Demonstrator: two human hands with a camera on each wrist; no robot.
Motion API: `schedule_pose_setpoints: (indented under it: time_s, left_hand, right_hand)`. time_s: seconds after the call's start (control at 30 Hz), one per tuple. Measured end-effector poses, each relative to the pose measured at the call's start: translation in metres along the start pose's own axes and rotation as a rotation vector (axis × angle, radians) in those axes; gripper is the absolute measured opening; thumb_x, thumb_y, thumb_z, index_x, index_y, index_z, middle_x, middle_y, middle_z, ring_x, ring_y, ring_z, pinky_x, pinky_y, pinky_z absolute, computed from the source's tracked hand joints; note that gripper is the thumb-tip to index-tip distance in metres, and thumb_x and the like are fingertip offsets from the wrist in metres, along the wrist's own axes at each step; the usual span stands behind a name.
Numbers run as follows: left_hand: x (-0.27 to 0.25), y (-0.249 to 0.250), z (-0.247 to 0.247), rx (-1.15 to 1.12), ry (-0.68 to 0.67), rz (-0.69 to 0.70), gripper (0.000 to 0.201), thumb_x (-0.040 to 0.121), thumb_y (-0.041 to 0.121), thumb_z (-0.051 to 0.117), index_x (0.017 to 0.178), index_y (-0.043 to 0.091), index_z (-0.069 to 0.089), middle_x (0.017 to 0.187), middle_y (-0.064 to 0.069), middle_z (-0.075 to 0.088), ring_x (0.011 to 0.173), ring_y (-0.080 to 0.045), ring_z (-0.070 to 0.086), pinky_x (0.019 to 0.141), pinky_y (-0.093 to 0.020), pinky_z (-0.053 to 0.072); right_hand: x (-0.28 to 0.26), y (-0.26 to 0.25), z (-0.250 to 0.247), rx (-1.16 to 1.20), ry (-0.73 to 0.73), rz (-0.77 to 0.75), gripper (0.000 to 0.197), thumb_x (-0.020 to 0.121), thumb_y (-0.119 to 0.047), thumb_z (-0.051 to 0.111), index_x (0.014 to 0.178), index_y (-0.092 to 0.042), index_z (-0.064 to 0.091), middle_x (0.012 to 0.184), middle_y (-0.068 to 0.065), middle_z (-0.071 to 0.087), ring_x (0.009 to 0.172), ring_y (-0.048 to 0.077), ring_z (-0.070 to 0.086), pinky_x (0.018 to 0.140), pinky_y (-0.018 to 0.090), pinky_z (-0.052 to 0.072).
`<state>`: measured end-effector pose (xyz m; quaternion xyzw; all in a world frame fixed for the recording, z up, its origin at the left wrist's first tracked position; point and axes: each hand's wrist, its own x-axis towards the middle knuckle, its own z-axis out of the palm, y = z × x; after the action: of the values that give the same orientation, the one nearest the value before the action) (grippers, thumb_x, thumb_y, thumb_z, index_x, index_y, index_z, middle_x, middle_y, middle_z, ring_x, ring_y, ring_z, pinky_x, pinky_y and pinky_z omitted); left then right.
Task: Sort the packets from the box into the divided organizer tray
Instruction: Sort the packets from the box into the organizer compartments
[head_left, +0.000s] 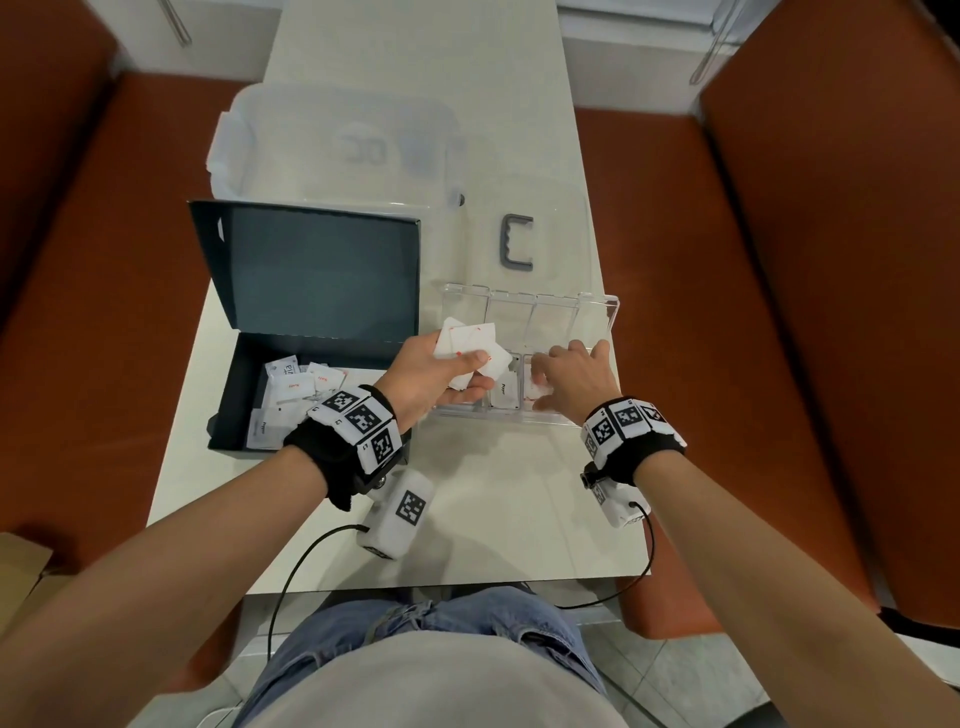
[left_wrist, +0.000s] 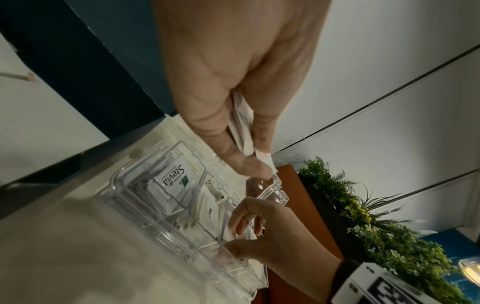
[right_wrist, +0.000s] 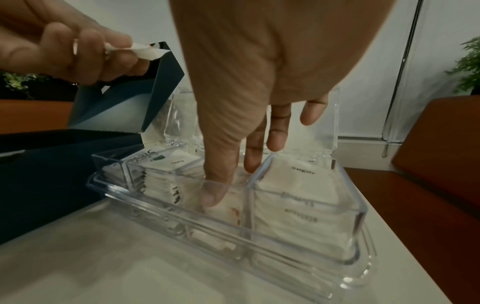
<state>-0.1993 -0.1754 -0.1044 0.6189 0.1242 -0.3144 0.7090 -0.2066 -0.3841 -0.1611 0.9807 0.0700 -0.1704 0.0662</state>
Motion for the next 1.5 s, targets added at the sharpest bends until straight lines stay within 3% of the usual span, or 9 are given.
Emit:
schedule_pose_setpoints:
  time_s: [0.27,0.5,0.63,0.83,0.93,1.07,1.2,1.33,1.5]
  left_hand:
    - [0.003,0.001,0.002,0.003,-0.010,0.011,0.026,0.091,0.007,0.064,0.116,0.004,0.060,0.098,-0.015,0.070,0.073,-0.019,0.071,0.067,-0.026,0.060]
    - [0.005,0.004,0.002,-0.031,-0.013,0.015,0.021,0.090,0.007,0.065,0.110,0.010,0.061,0.097,-0.013,0.072,0.074,-0.019,0.073,0.065,-0.025,0.059]
    - [0.004,0.004,0.001,-0.037,-0.012,0.015,0.018,0.090,0.007,0.065,0.107,0.012,0.062,0.094,-0.011,0.072,0.074,-0.019,0.073,0.064,-0.025,0.058]
    - [0.002,0.006,0.000,-0.071,-0.031,-0.010,0.019,0.091,0.008,0.064,0.109,0.010,0.061,0.097,-0.012,0.072,0.076,-0.018,0.073,0.065,-0.025,0.058]
    - [0.003,0.006,0.001,-0.074,-0.049,-0.017,0.023,0.090,0.005,0.064,0.113,0.007,0.060,0.101,-0.013,0.071,0.078,-0.018,0.073,0.066,-0.024,0.058]
    - [0.002,0.008,0.005,-0.055,-0.104,-0.015,0.025,0.089,0.001,0.065,0.113,0.004,0.061,0.098,-0.012,0.072,0.078,-0.017,0.073,0.069,-0.024,0.059]
    - [0.000,0.010,0.010,-0.067,-0.147,-0.015,0.017,0.093,0.007,0.061,0.109,0.005,0.064,0.097,-0.012,0.073,0.084,-0.020,0.073,0.067,-0.023,0.057]
    - [0.001,0.012,0.009,-0.170,-0.104,-0.070,0.022,0.099,0.016,0.050,0.112,0.000,0.059,0.099,-0.022,0.072,0.084,-0.024,0.073,0.067,-0.027,0.059]
    - [0.002,0.012,0.003,-0.163,-0.070,-0.035,0.017,0.099,0.010,0.051,0.111,0.001,0.059,0.099,-0.021,0.072,0.085,-0.025,0.073,0.075,-0.032,0.060]
  right_hand:
    - [0.008,-0.008,0.007,-0.123,0.025,-0.004,0.046,0.079,-0.059,0.062,0.105,-0.022,0.054,0.101,-0.002,0.063,0.101,0.025,0.052,0.091,0.047,0.029]
    - [0.008,-0.010,0.006,-0.165,0.007,-0.010,0.042,0.080,-0.062,0.058,0.095,-0.023,0.058,0.093,-0.003,0.066,0.097,0.025,0.053,0.091,0.049,0.029]
    - [0.007,-0.007,0.001,-0.101,-0.015,-0.008,0.039,0.081,-0.061,0.060,0.084,-0.025,0.046,0.089,-0.004,0.063,0.098,0.024,0.051,0.090,0.049,0.028]
    - [-0.005,0.008,-0.027,0.137,-0.017,0.017,0.041,0.074,-0.053,0.072,0.086,-0.025,0.044,0.083,-0.007,0.052,0.087,0.019,0.047,0.083,0.043,0.024]
    - [-0.015,0.009,-0.047,0.474,0.100,0.096,0.031,0.078,-0.045,0.072,0.088,-0.025,0.050,0.076,-0.009,0.054,0.079,0.014,0.054,0.076,0.034,0.020]
    - [-0.026,-0.010,-0.067,0.897,0.195,0.083,0.031,0.084,-0.046,0.067,0.106,-0.026,0.061,0.083,-0.010,0.065,0.079,0.008,0.060,0.077,0.027,0.043]
    - [-0.029,-0.021,-0.073,1.118,0.172,0.075,0.043,0.081,-0.027,0.075,0.120,-0.019,0.060,0.085,0.005,0.071,0.078,0.011,0.064,0.072,0.023,0.049]
    - [-0.027,-0.013,-0.074,1.199,0.194,0.131,0.031,0.082,-0.017,0.074,0.111,-0.014,0.065,0.085,0.011,0.071,0.080,0.021,0.067,0.080,0.030,0.053]
    - [-0.027,0.001,-0.073,1.228,0.286,0.208,0.010,0.087,-0.012,0.067,0.097,-0.013,0.069,0.080,0.004,0.071,0.066,0.011,0.065,0.073,0.028,0.051]
